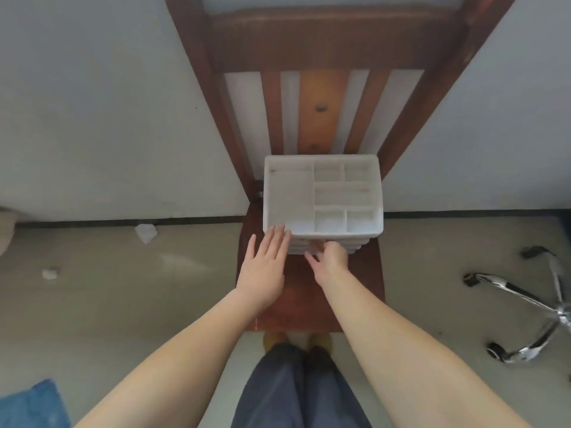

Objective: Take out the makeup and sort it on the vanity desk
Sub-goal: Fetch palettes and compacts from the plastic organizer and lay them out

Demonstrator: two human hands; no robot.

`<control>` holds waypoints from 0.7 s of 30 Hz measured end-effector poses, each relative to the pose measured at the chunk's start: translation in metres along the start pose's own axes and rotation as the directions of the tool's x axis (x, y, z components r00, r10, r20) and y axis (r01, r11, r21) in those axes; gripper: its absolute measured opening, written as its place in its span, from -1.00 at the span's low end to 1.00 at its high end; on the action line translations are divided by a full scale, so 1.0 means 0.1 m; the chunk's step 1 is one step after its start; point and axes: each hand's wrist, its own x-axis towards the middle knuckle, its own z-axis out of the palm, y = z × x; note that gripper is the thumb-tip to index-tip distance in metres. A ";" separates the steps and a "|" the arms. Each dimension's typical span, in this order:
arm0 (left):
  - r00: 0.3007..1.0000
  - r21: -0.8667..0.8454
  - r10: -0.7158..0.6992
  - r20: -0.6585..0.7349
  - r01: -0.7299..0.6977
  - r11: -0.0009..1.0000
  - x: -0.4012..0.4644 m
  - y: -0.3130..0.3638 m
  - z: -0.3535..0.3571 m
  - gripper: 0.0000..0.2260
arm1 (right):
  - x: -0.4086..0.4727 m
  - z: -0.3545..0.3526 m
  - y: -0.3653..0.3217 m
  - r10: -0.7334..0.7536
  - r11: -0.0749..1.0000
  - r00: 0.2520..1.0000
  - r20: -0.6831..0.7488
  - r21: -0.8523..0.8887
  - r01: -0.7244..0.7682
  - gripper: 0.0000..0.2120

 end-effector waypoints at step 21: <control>0.999 0.029 -0.008 0.047 0.006 1.000 0.01 0.03 0.05 -0.32 | -0.02 -0.52 0.58 0.055 0.977 0.994 -0.096 0.208 -0.034 -0.73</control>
